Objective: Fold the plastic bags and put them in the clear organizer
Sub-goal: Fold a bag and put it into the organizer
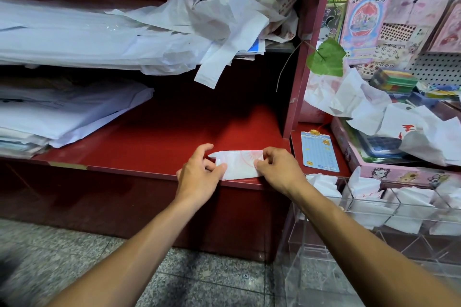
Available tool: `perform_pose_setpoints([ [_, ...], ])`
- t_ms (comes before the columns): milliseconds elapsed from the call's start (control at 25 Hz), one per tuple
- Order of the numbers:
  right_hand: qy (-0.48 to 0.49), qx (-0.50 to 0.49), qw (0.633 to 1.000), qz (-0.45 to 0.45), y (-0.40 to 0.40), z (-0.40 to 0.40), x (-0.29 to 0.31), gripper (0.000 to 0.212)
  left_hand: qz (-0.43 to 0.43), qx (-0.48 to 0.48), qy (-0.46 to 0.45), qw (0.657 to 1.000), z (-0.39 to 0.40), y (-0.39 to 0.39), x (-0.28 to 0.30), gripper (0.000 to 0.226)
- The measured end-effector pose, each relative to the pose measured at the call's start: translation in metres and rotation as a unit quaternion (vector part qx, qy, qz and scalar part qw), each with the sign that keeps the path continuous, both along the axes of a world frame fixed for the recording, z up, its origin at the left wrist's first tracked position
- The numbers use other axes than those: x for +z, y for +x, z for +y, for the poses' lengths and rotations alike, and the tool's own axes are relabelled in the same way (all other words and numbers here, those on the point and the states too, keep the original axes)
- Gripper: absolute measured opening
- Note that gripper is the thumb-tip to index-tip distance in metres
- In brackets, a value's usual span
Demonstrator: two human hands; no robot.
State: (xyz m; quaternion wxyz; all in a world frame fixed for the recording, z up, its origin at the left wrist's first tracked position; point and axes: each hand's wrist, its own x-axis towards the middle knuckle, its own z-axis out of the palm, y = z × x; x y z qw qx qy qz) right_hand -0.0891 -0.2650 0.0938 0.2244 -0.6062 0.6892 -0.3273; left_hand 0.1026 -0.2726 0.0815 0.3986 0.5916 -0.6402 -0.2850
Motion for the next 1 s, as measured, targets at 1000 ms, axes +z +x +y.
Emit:
perform_pose_setpoints([
  [1000,-0.047,0.08,0.927,-0.365,-0.065,0.089,0.069,0.025,0.35,-0.147,0.035,0.924,0.063,-0.105,0.08,0.029],
])
